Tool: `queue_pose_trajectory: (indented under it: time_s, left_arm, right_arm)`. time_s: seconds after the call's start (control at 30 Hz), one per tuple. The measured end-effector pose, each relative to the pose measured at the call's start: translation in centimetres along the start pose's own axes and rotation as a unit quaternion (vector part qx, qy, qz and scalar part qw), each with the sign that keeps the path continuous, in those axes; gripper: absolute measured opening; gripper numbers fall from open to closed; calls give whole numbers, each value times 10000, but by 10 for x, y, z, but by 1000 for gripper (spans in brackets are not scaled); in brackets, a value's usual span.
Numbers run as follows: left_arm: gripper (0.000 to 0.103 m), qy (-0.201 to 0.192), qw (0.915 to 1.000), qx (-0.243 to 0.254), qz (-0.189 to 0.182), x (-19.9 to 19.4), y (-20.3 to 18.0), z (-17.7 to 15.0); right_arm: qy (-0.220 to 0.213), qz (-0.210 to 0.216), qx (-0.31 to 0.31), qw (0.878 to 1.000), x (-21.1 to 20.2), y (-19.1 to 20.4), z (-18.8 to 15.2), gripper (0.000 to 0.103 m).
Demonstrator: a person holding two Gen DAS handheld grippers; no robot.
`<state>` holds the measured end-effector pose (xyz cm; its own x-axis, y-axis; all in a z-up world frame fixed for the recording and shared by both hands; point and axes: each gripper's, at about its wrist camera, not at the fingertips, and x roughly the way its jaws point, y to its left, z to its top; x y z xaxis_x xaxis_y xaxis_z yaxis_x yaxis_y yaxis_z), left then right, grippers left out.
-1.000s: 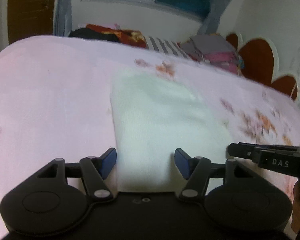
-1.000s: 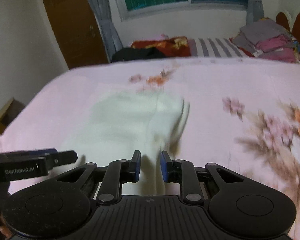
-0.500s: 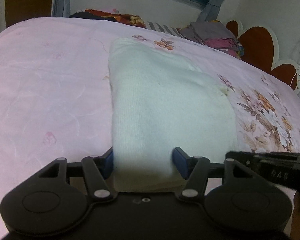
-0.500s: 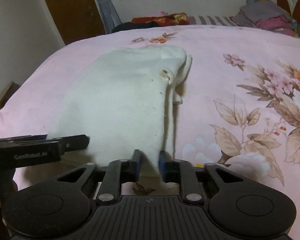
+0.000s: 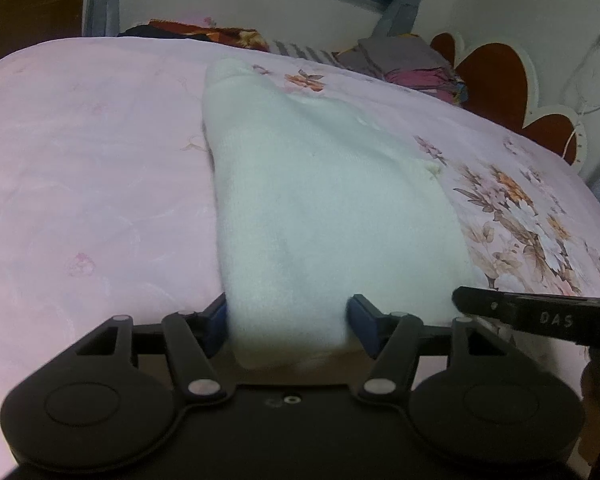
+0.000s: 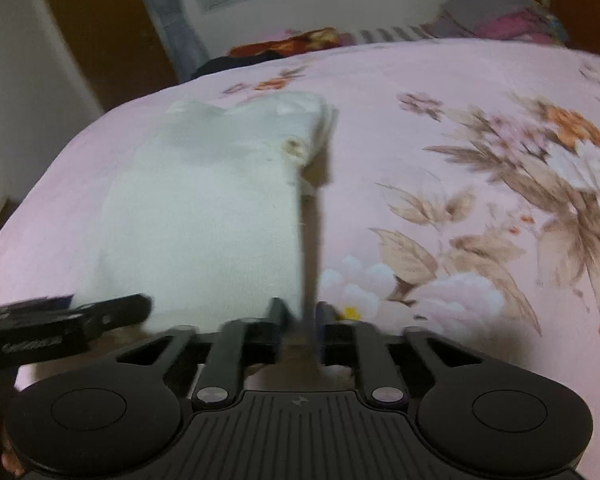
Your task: Fold small clothes
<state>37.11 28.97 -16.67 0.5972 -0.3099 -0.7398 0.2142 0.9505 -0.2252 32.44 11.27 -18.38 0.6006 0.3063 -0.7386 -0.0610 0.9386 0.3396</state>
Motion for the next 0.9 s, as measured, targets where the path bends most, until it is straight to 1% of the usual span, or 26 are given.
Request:
queue_pose_trajectory:
  time_s: [0.07,0.13,0.2,0.23,0.3,0.37,0.4,0.43,0.53,0.57,0.6,0.63,0.67,0.7,0.73,0.77,0.83,0.9]
  left_arm:
    - [62,24,10000,-4,86,0,-5,3]
    - [61,49,9999,-76,143,-2,-6,6]
    - [62,45,9998,-63,199,-1,-8,7]
    - [63,48,9997,-37,227,1,-8,6]
    - [63,81,9997,-68,236,2,-7,7]
    - [65,46,9995,-94,285,-5,-8,10]
    - [74,3,9994,-95,345,-10,-9,13]
    - [86,-18,9991,-125,400,-15,-10,16]
    - [100,-200,9982,-204,529,-37,-14,26]
    - [102,-225,9978,-231,575,-44,-15,29]
    - [102,-263,9976,-265,583,-52,-17,31]
    - [102,-311,9974,-292,573,-60,-19,33]
    - [102,-369,9972,-304,568,-69,-21,34]
    - [103,-448,9967,-316,603,-80,-24,33]
    - [103,-486,9958,-332,702,-89,-28,33]
    - [103,-475,9948,-366,820,-99,-32,32]
    - [103,-427,9928,-492,1005,-118,-39,28]
    - [103,-551,9906,-559,1121,-142,-50,19]
  right_arm:
    - [-23,1,110,9999,-6,-1,4,17]
    - [-333,-104,215,9992,-18,-2,8,17]
    - [-461,-262,183,9984,-21,0,9,17]
    - [-401,-268,122,9988,-19,3,9,17]
    - [-41,-436,-173,9989,-4,10,6,17]
    - [-68,-507,-261,9983,-4,14,4,17]
    - [-81,-448,-218,9987,-7,14,5,17]
    - [-124,-394,-165,9990,-11,14,6,17]
    - [-206,-344,-116,9991,-26,15,11,18]
    - [-199,-316,-157,9992,-31,18,12,18]
    - [-197,-299,-223,9991,-38,21,12,18]
    - [-206,-292,-276,9990,-44,23,13,26]
    - [-215,-274,-308,9989,-51,25,13,50]
    - [-248,-257,-345,9988,-60,28,12,66]
    - [-314,-251,-401,9984,-69,32,11,84]
    - [-437,-220,-516,9975,-82,35,9,85]
    - [-529,-178,-674,9962,-102,41,6,85]
    - [-633,-175,-721,9952,-125,41,1,85]
